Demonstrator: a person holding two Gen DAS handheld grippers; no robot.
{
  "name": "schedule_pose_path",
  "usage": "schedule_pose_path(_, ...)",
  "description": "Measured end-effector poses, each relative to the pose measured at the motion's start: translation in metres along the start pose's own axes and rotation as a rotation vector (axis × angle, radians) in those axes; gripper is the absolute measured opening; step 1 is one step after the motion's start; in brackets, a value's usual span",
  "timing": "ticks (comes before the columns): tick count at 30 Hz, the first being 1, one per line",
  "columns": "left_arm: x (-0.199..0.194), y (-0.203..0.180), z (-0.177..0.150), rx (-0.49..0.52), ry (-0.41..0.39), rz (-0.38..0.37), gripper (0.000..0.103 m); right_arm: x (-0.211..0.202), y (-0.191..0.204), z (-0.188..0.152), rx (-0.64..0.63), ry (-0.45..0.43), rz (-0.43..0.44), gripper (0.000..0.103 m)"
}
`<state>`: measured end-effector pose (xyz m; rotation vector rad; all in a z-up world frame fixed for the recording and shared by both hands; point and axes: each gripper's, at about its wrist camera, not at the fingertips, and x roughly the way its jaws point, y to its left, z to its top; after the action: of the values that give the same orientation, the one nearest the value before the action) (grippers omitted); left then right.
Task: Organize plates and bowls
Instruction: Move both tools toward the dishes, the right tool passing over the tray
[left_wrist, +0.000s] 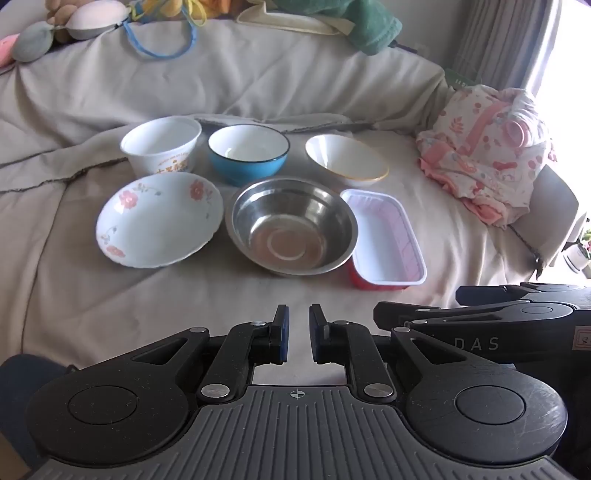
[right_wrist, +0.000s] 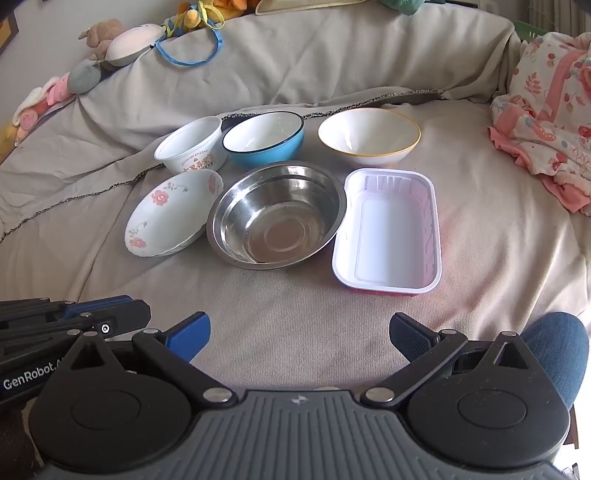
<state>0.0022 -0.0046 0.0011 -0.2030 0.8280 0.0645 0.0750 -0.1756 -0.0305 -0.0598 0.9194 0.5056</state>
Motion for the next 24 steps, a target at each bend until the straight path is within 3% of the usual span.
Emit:
schedule_pose_path(15, 0.018, -0.007, 0.004, 0.004, 0.035, 0.023, 0.015, 0.009, -0.007, 0.000, 0.005, 0.010, 0.003, 0.103)
schedule_pose_path(19, 0.034, -0.012, 0.008, 0.005, 0.034, 0.021, 0.015, 0.014, -0.015, 0.004, -0.043, -0.030, 0.005, 0.103)
schedule_pose_path(21, 0.049, -0.015, 0.010, -0.001, 0.019, -0.007, 0.015, 0.018, -0.025, 0.014, -0.110, -0.094, -0.061, 0.103)
schedule_pose_path(24, 0.076, -0.016, 0.010, -0.071, 0.002, -0.135, 0.015, 0.026, -0.044, 0.032, -0.194, -0.222, -0.243, 0.103)
